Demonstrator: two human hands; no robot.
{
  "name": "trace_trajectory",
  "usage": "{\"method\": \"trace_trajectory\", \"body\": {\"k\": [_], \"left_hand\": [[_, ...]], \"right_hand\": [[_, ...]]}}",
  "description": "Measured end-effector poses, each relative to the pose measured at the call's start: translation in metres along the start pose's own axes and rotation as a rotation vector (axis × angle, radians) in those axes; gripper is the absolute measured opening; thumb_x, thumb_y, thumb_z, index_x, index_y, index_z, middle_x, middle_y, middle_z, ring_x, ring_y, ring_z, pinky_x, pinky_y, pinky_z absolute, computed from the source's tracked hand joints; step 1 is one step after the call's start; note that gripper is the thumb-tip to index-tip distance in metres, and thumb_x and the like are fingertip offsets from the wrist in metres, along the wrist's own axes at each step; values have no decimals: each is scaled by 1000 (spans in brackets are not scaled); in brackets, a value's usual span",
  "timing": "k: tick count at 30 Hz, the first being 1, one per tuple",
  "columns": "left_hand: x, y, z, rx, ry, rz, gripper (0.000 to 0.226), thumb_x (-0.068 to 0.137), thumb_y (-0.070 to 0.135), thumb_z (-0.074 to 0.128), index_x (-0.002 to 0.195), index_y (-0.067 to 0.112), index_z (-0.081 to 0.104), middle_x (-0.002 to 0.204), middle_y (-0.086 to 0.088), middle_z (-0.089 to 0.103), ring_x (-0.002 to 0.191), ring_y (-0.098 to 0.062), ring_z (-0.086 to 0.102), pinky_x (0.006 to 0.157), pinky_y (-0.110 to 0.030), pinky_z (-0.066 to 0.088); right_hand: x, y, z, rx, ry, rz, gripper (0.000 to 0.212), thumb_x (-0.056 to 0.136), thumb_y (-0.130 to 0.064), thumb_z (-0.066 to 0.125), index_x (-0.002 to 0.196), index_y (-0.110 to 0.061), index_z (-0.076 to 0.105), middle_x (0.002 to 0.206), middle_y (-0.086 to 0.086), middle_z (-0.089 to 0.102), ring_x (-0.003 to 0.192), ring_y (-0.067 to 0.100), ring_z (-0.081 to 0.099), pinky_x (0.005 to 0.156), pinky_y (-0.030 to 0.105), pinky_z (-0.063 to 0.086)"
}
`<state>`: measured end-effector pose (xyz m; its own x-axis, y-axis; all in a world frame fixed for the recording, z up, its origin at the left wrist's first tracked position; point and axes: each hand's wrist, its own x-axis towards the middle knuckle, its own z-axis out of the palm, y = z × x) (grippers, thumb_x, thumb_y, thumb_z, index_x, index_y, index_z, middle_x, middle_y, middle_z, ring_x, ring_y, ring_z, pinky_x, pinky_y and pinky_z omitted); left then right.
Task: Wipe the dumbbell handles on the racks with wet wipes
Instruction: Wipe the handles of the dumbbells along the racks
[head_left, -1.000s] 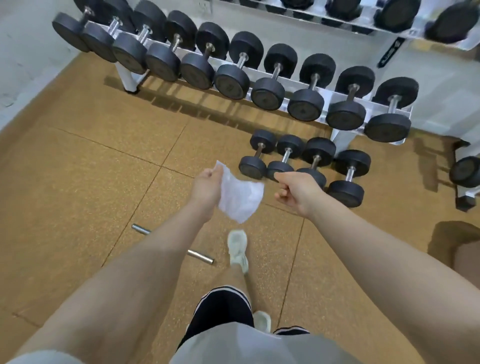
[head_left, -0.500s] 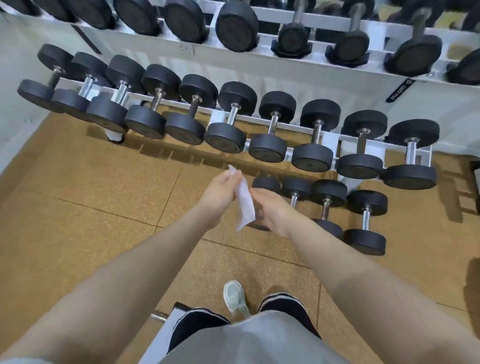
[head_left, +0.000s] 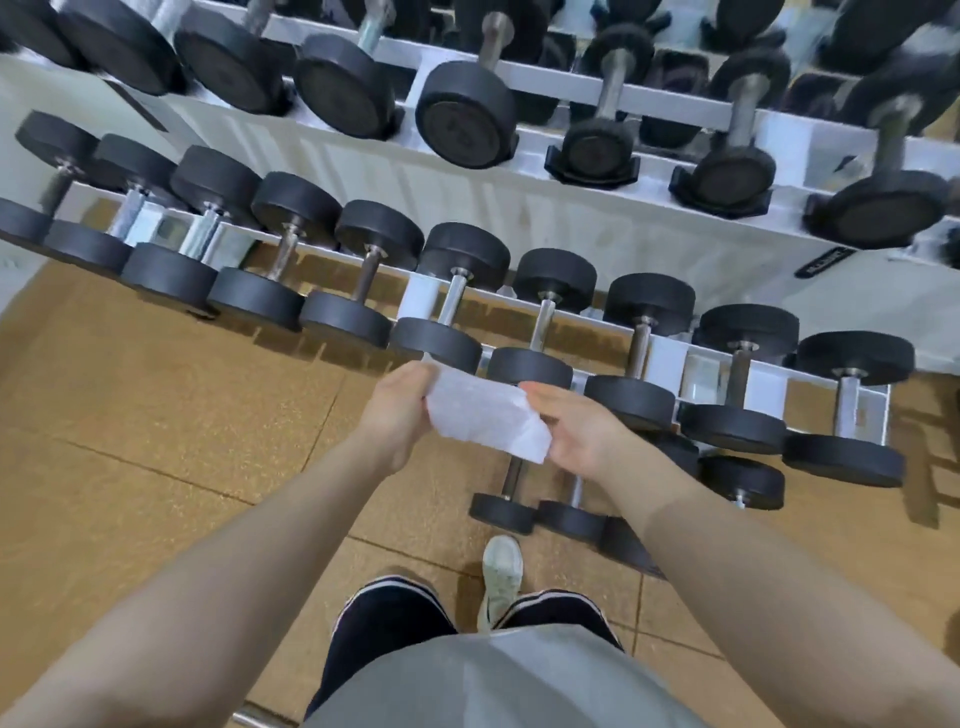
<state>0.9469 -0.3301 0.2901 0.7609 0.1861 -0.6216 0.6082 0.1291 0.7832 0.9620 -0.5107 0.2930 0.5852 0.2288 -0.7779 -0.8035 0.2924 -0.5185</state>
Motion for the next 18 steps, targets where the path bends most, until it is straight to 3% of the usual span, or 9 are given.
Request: {"method": "trace_trajectory", "body": {"k": [4, 6, 8, 11, 14, 16, 18], "left_hand": [[35, 11, -3, -69, 54, -55, 28, 91, 15, 39, 110, 5, 56, 108, -13, 63, 99, -26, 61, 81, -37, 54], [54, 16, -9, -70, 48, -84, 31, 90, 19, 41, 116, 6, 54, 113, -14, 61, 102, -25, 60, 82, -36, 53], [75, 25, -15, -56, 41, -108, 28, 92, 20, 42, 115, 7, 53, 112, -14, 61, 100, -25, 60, 82, -35, 53], [107, 40, -22, 43, -15, -77, 16, 96, 21, 43, 97, 14, 58, 95, -7, 63, 85, -20, 62, 76, -30, 55], [139, 58, -28, 139, -112, -52, 19, 97, 22, 42, 87, 16, 57, 91, -6, 65, 80, -18, 62, 79, -35, 54], [162, 70, -34, 132, -187, -101, 22, 97, 26, 43, 85, 16, 59, 89, -8, 65, 80, -21, 61, 89, -43, 50], [182, 87, -43, 105, -257, -162, 29, 97, 36, 41, 93, 15, 62, 90, -7, 67, 80, -20, 62, 90, -41, 49]], "right_hand": [[40, -20, 1, -123, 324, -61, 30, 91, 10, 44, 119, 6, 53, 90, 18, 57, 90, 31, 58, 74, 33, 49], [62, -28, -1, -179, 504, -110, 25, 88, 6, 47, 102, -6, 65, 96, 20, 61, 91, 29, 58, 77, 36, 51], [80, -40, 5, -117, 622, -149, 28, 88, 1, 48, 79, -21, 63, 98, 12, 62, 90, 27, 60, 81, 35, 52], [98, -52, 41, -362, 595, -355, 18, 88, -4, 51, 85, -20, 58, 85, -4, 59, 89, 19, 60, 82, 33, 53], [114, -57, 89, -682, 472, -609, 9, 88, -10, 55, 92, -18, 56, 88, -4, 62, 86, 15, 60, 76, 30, 53], [132, -56, 116, -784, 407, -680, 11, 90, -9, 52, 97, -18, 55, 91, -5, 62, 86, 11, 58, 74, 16, 47], [150, -55, 142, -877, 347, -684, 17, 91, -10, 52, 105, -17, 57, 95, -4, 63, 89, 10, 58, 74, 9, 42]]}}
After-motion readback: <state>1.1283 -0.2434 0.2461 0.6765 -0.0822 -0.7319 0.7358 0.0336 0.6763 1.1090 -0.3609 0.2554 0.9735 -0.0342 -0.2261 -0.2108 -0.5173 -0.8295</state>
